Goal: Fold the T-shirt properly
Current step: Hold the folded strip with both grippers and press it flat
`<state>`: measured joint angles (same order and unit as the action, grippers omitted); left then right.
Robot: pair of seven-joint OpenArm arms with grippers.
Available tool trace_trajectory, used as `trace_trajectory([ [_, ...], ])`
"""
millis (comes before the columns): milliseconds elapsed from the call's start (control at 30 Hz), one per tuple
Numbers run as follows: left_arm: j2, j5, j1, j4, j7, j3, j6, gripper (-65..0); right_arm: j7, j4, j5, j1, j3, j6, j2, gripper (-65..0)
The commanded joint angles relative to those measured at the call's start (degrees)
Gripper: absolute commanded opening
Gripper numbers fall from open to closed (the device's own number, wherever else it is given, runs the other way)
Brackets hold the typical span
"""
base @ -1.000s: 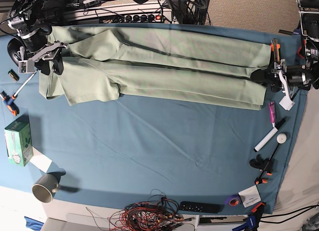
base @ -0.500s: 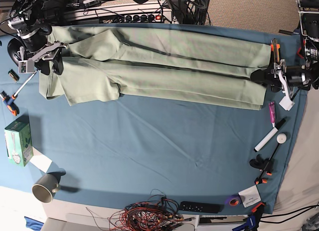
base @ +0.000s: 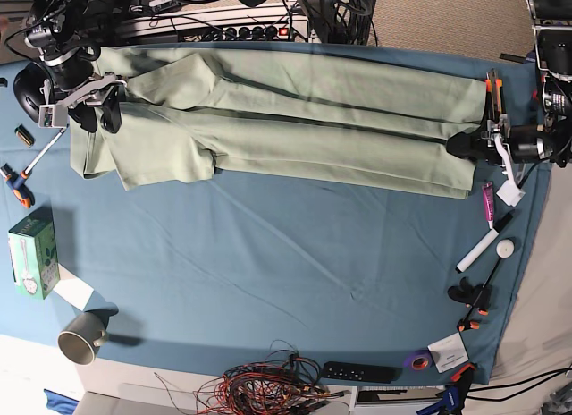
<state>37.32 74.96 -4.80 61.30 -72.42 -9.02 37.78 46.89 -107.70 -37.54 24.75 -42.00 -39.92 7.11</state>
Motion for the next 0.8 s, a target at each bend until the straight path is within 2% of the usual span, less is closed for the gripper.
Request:
trace_trajectory([
  [0,2.51,-10.16,0.55,-0.52,-3.32,0.15,-1.95,-39.0,-1.53,-1.01,-1.01,-0.02,-0.44,-0.08,0.66,-35.8],
  [133,5.25,-7.8,0.52,-0.52,-4.17,0.13,-1.84,-39.0,-1.53,-1.01,-1.01,-0.02,-0.44,-0.08,0.66,-35.8],
  [267,6.1,-7.67,0.7,-0.52,-4.2,0.13,-1.75,-39.0,-1.53,-1.01,-1.03,-0.02,-0.44,-0.08,0.66,-35.8],
  [533,5.31,-5.68,1.14,-0.52,-4.07,0.15,-1.79,-39.0,-1.55,-1.01,-1.03,-0.02,-0.44,-0.08,0.63,-35.8],
  [767,1.84,-5.55,1.14,-0.52,-4.24,0.15,-1.81,-39.0,-1.53,-1.01,-1.01,-0.02,-0.44,-0.08,0.63,-35.8],
])
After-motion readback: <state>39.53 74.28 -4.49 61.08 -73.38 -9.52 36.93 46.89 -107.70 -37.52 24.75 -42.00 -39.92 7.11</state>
